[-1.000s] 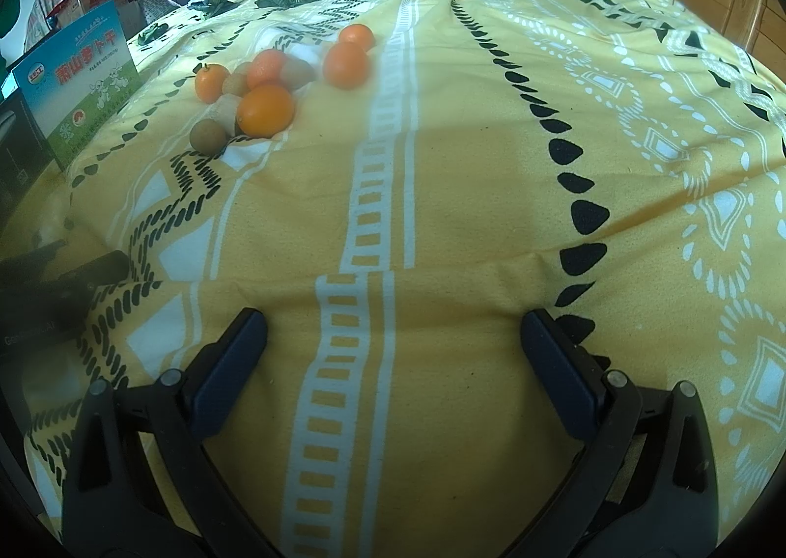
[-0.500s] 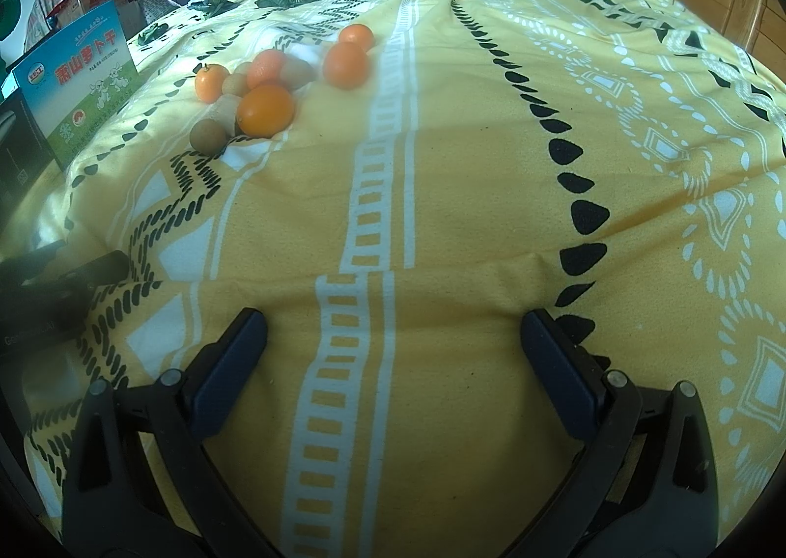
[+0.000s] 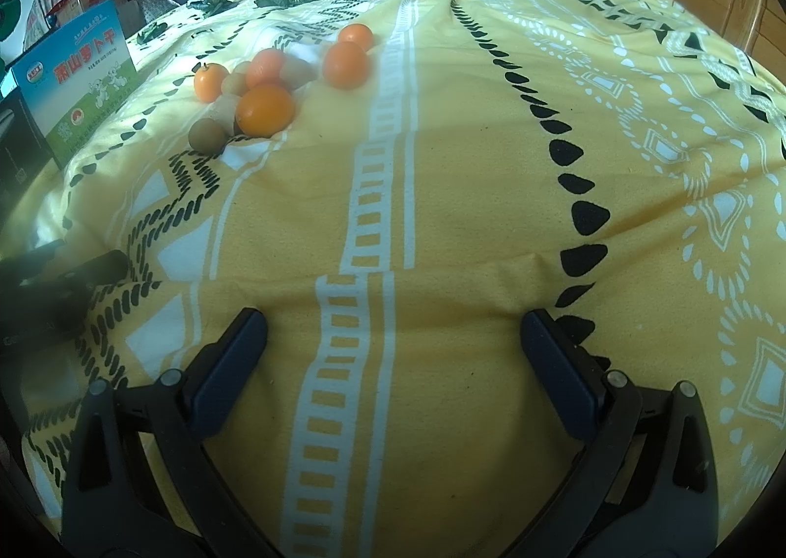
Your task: Organize fruits
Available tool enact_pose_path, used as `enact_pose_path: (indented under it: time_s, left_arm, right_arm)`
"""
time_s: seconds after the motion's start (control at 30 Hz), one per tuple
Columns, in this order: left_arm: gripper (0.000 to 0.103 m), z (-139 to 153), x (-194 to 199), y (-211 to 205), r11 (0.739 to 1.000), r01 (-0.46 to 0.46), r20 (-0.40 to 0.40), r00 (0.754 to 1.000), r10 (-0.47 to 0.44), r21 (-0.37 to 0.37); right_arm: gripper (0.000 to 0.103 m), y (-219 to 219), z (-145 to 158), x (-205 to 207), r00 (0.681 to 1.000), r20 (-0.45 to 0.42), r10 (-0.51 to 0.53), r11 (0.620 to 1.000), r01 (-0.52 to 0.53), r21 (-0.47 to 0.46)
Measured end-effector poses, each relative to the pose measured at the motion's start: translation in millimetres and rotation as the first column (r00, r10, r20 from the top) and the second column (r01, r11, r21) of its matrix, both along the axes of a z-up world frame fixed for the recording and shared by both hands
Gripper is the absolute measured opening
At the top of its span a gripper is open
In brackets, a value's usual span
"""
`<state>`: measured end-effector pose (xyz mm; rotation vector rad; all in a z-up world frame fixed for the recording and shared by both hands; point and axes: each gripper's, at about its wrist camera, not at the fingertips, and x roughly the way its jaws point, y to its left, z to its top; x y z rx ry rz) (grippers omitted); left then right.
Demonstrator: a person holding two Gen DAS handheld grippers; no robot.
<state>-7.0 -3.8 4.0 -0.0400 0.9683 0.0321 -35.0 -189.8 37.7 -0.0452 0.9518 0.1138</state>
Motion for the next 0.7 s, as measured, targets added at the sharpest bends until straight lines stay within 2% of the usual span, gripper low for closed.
enact_pose_path:
  time_s: [0.1, 0.7]
  left_arm:
    - [0.103, 0.1, 0.2, 0.0, 1.0, -0.001, 0.0, 1.0, 0.001, -0.001]
    - [0.103, -0.2, -0.4, 1.6, 1.0, 0.001, 0.003, 1.0, -0.001, -0.006]
  right_arm:
    - [0.103, -4.7, -0.2, 0.8, 1.0, 0.001, 0.006, 1.0, -0.006, 0.027]
    - [0.103, -4.3, -1.0, 0.6, 1.0, 0.004, 0.013, 0.999, -0.013, 0.031]
